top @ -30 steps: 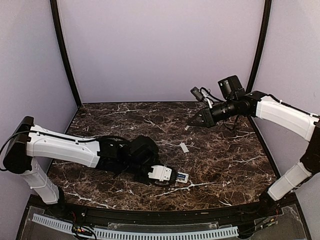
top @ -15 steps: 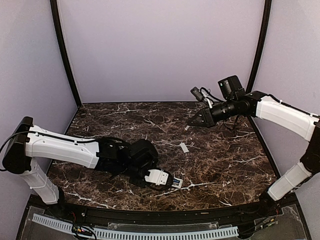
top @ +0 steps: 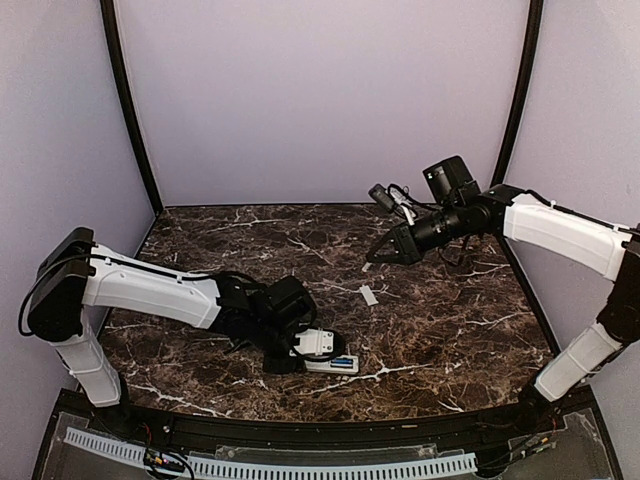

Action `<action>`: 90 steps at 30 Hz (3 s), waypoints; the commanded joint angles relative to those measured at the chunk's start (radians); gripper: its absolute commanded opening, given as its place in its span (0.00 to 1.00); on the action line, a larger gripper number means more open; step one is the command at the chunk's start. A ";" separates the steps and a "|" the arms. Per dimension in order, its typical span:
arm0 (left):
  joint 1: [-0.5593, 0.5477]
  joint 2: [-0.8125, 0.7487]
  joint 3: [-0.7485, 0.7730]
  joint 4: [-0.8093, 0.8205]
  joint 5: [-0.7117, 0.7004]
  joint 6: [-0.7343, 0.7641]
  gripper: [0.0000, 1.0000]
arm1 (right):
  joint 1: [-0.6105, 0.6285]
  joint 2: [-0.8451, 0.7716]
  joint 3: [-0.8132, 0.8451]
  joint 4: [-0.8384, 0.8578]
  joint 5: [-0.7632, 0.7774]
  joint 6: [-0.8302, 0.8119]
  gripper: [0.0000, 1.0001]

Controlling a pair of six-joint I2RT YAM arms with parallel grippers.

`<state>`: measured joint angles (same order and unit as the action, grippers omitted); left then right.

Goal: Load the batteries into the remote control
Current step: Adjust the remote control without the battery cover at the center of the board, then pass from the right arm to the left

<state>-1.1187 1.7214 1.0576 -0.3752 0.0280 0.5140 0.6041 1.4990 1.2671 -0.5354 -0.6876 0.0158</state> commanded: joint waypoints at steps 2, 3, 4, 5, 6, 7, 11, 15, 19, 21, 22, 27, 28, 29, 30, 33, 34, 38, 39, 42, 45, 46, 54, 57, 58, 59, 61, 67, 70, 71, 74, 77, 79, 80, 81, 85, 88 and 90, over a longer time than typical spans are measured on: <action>0.022 0.012 -0.027 0.027 0.112 -0.083 0.17 | 0.022 0.005 0.040 -0.006 0.009 -0.010 0.00; 0.025 0.014 -0.033 0.031 0.114 -0.088 0.20 | 0.027 0.004 0.040 -0.005 0.010 -0.010 0.00; 0.028 0.018 -0.035 0.031 0.119 -0.090 0.27 | 0.029 0.003 0.040 -0.006 0.010 -0.010 0.00; 0.030 0.020 -0.036 0.028 0.120 -0.095 0.30 | 0.031 0.003 0.041 -0.007 0.010 -0.010 0.00; 0.031 0.017 -0.035 0.027 0.127 -0.099 0.36 | 0.035 0.002 0.043 -0.008 0.012 -0.010 0.00; 0.031 0.014 -0.038 0.032 0.134 -0.101 0.40 | 0.037 0.001 0.043 -0.009 0.014 -0.010 0.00; 0.039 -0.019 -0.053 0.066 0.146 -0.110 0.56 | 0.042 -0.005 0.051 -0.013 0.020 -0.010 0.00; 0.054 -0.088 -0.054 0.121 0.160 -0.134 0.65 | 0.050 -0.011 0.071 -0.029 0.025 -0.010 0.00; 0.088 -0.193 -0.041 0.234 0.199 -0.224 0.67 | 0.065 -0.025 0.091 -0.032 0.015 -0.033 0.00; 0.113 -0.256 -0.047 0.359 0.217 -0.315 0.69 | 0.077 -0.036 0.105 -0.025 -0.004 -0.034 0.00; 0.123 -0.274 -0.054 0.402 0.227 -0.391 0.70 | 0.084 -0.039 0.114 -0.019 -0.016 -0.035 0.00; 0.148 -0.334 -0.039 0.608 0.292 -0.538 0.68 | 0.126 -0.049 0.168 -0.013 -0.032 -0.053 0.00; 0.148 -0.330 -0.014 0.596 0.288 -0.562 0.67 | 0.135 -0.050 0.178 -0.012 -0.033 -0.059 0.00; 0.148 -0.318 0.014 0.583 0.286 -0.571 0.66 | 0.146 -0.053 0.186 -0.014 -0.034 -0.066 0.00; 0.148 -0.312 0.028 0.554 0.287 -0.583 0.65 | 0.154 -0.056 0.193 -0.014 -0.032 -0.070 0.00; 0.148 -0.292 0.060 0.536 0.302 -0.598 0.59 | 0.169 -0.063 0.205 -0.009 -0.032 -0.076 0.00; 0.148 -0.291 0.060 0.544 0.307 -0.599 0.55 | 0.172 -0.065 0.207 -0.009 -0.031 -0.076 0.00; 0.147 -0.294 0.062 0.565 0.318 -0.598 0.41 | 0.183 -0.062 0.213 -0.011 -0.027 -0.076 0.00; 0.147 -0.294 0.064 0.566 0.321 -0.595 0.39 | 0.186 -0.062 0.214 -0.011 -0.025 -0.076 0.00; 0.148 -0.298 0.069 0.569 0.324 -0.593 0.30 | 0.194 -0.060 0.216 -0.011 -0.020 -0.076 0.00; 0.147 -0.300 0.069 0.571 0.339 -0.587 0.26 | 0.197 -0.057 0.219 -0.013 -0.011 -0.079 0.00; 0.148 -0.296 0.070 0.569 0.342 -0.582 0.23 | 0.197 -0.057 0.220 -0.013 -0.012 -0.079 0.00; 0.148 -0.292 0.075 0.571 0.372 -0.572 0.04 | 0.197 -0.043 0.222 -0.027 -0.007 -0.089 0.00; 0.148 -0.295 0.071 0.580 0.392 -0.565 0.00 | 0.198 -0.044 0.221 -0.032 -0.007 -0.095 0.00; 0.148 -0.297 0.067 0.583 0.395 -0.561 0.00 | 0.198 -0.046 0.220 -0.032 -0.007 -0.097 0.00; 0.148 -0.302 0.063 0.592 0.400 -0.559 0.00 | 0.198 -0.048 0.221 -0.031 -0.008 -0.096 0.00; 0.148 -0.313 0.047 0.617 0.399 -0.557 0.00 | 0.198 -0.050 0.222 -0.022 -0.015 -0.090 0.00; 0.146 -0.342 -0.018 0.739 0.360 -0.566 0.00 | 0.195 -0.083 0.210 0.099 -0.027 -0.021 0.45; 0.143 -0.358 -0.052 0.849 0.321 -0.578 0.00 | 0.195 -0.127 0.139 0.279 -0.041 0.074 0.49; 0.140 -0.363 -0.069 0.871 0.314 -0.579 0.00 | 0.195 -0.142 0.106 0.354 -0.039 0.107 0.49; 0.134 -0.367 -0.084 0.931 0.285 -0.580 0.00 | 0.195 -0.173 0.012 0.547 -0.025 0.201 0.48; 0.132 -0.371 -0.090 0.949 0.267 -0.584 0.00 | 0.195 -0.182 -0.032 0.632 -0.003 0.249 0.42; 0.133 -0.375 -0.097 0.969 0.260 -0.590 0.00 | 0.195 -0.189 -0.053 0.665 0.001 0.268 0.42; 0.133 -0.375 -0.097 0.975 0.260 -0.592 0.00 | 0.196 -0.191 -0.061 0.678 -0.005 0.273 0.42; 0.133 -0.376 -0.097 0.977 0.259 -0.596 0.00 | 0.197 -0.191 -0.065 0.685 -0.009 0.279 0.43; 0.132 -0.374 -0.106 0.988 0.259 -0.606 0.00 | 0.200 -0.178 -0.063 0.669 -0.014 0.285 0.41; 0.132 -0.375 -0.107 0.991 0.258 -0.608 0.00 | 0.204 -0.168 -0.072 0.672 -0.030 0.286 0.33; 0.132 -0.373 -0.106 0.992 0.258 -0.608 0.00 | 0.207 -0.154 -0.065 0.664 -0.051 0.283 0.29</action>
<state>-0.9806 1.3853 0.9653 0.5785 0.2916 -0.0841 0.7971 1.3231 1.2087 0.0902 -0.7071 0.2859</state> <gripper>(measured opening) 0.087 0.321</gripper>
